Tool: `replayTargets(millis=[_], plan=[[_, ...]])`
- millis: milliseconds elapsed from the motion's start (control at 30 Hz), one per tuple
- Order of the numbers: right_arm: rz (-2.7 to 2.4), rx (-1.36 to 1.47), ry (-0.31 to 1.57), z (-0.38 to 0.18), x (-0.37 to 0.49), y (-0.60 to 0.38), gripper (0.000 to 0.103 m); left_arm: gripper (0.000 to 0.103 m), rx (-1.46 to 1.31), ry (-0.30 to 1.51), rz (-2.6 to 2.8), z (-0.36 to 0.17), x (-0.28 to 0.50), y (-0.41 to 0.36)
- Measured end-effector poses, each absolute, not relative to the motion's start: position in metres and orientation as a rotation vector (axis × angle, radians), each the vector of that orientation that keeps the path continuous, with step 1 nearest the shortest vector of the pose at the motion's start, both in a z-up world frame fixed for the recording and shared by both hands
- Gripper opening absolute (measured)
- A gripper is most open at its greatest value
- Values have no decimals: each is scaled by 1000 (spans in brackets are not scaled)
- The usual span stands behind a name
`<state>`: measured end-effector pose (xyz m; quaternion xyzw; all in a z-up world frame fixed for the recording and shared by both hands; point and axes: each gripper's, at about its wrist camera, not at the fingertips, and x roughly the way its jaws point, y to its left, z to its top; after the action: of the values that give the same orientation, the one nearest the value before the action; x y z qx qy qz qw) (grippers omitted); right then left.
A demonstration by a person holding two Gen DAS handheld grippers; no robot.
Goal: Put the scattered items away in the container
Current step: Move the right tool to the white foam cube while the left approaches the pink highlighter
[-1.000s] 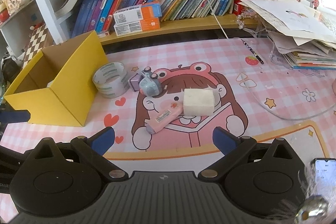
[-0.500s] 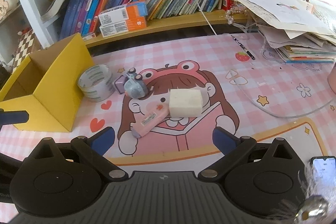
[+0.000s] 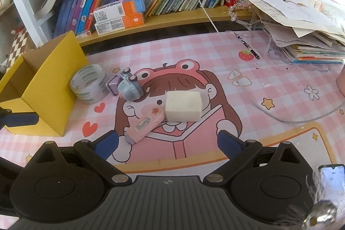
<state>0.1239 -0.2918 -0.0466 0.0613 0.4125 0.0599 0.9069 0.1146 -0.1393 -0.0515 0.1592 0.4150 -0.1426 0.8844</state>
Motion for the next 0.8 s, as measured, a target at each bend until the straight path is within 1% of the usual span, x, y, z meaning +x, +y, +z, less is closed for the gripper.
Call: replayTargets(millis=[433,733,800], plan=[[103,103,870,-54,136,-298,97,97,334,879,-343,-64,130,-151],[109,100,889,-60,145,-301,83,95,318,894,-390,-74,141,-159],[110,100,893,-62,147,-301,78,92,312,896,-397,-75,143,-160]])
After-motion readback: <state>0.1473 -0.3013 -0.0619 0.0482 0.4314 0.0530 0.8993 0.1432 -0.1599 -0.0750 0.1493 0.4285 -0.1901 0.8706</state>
